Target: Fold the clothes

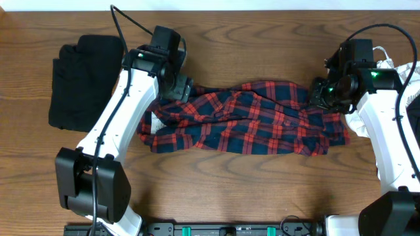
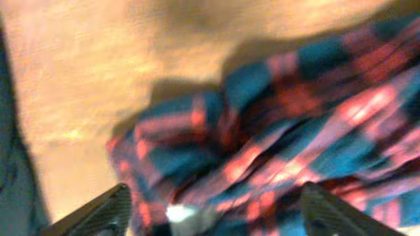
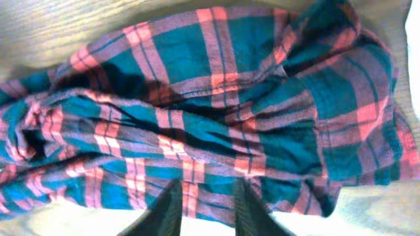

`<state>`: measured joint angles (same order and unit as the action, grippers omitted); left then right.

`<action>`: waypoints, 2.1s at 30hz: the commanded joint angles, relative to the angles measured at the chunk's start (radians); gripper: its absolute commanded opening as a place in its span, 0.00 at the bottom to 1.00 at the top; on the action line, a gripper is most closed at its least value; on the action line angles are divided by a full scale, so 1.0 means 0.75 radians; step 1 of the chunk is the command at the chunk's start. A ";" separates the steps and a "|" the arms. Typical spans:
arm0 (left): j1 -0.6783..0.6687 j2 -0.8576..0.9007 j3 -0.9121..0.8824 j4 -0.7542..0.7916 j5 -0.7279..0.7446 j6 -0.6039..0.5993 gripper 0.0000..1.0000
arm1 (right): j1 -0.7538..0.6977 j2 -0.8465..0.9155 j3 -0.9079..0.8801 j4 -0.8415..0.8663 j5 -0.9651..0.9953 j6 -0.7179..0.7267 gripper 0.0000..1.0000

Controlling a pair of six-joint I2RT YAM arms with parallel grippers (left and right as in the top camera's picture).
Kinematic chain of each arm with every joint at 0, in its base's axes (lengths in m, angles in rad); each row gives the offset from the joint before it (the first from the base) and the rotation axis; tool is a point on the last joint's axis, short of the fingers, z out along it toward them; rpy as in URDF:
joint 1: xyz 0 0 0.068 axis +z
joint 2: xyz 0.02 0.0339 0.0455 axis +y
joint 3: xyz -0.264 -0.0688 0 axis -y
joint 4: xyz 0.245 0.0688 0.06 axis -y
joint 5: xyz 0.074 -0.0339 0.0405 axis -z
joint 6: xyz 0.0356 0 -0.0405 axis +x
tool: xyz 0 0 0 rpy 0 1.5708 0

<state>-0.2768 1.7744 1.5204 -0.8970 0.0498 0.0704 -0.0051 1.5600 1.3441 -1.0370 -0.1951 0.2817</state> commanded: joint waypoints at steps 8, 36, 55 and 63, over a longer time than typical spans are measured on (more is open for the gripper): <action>-0.087 0.051 0.005 0.302 0.399 -0.057 0.40 | 0.069 -0.013 -0.064 0.137 -0.193 -0.228 0.01; -0.067 0.621 -0.039 0.180 0.401 -0.162 0.35 | -0.094 0.237 -0.511 0.667 0.260 -0.047 0.02; 0.130 0.561 -0.042 0.126 0.456 -0.130 0.38 | -0.194 0.320 -0.512 0.680 0.214 -0.046 0.02; 0.138 0.320 -0.042 0.180 0.408 -0.091 0.44 | -0.194 0.320 -0.511 0.679 0.214 -0.047 0.01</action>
<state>-0.1898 2.1090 1.4963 -0.7731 0.4500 -0.0238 -0.1307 1.7531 0.9737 -0.5251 -0.1116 0.2314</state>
